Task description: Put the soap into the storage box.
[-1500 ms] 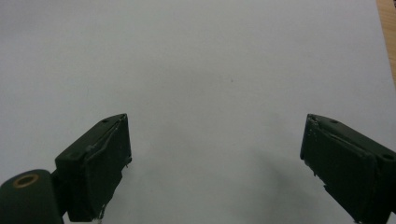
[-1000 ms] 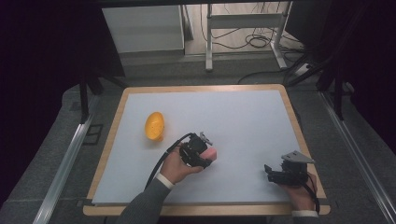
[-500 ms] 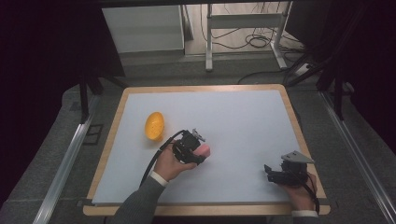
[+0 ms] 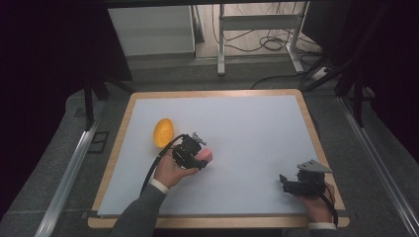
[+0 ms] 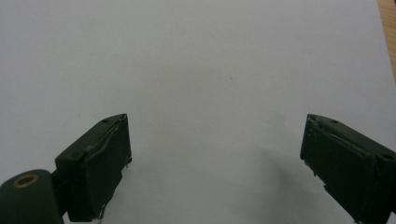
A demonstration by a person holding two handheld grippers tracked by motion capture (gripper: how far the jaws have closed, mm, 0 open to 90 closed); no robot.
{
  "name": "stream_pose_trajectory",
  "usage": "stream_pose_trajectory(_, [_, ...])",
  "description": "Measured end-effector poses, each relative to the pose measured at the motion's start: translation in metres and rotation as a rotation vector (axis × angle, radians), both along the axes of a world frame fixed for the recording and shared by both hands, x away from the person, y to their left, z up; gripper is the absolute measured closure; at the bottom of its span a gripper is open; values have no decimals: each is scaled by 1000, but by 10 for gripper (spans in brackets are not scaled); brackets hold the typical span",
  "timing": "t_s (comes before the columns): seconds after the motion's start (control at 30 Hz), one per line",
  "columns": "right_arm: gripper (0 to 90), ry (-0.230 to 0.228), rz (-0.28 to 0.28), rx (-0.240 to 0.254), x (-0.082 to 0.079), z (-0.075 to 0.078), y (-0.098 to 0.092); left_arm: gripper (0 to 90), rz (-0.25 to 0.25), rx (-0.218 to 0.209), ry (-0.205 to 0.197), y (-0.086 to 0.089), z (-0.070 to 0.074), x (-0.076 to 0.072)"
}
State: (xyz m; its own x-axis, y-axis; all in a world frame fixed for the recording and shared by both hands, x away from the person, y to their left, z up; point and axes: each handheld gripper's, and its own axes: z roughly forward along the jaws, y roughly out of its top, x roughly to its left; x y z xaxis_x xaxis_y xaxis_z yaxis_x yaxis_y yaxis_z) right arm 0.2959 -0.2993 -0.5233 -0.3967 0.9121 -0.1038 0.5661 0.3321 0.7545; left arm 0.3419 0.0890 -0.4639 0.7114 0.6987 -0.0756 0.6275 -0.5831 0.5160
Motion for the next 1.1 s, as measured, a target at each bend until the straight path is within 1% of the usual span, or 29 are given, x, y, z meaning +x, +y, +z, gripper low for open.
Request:
stream_pose_trajectory(0.53, [82,1,0,-4,0,0,0,602,45,11,-6,24,2,8])
stream_pose_trajectory(0.77, [82,3,2,-3,0,-1,1,603,66,8,-4,36,3,13])
stream_pose_trajectory(1.0, [82,3,0,-5,0,-1,1,603,83,9,-10,44,7,15])
stream_pose_trajectory(1.07, [82,3,1,-5,0,-1,1,603,91,-2,-9,49,8,16])
stream_pose_trajectory(1.1, [82,3,1,-5,0,-1,1,603,91,-2,-9,49,8,16])
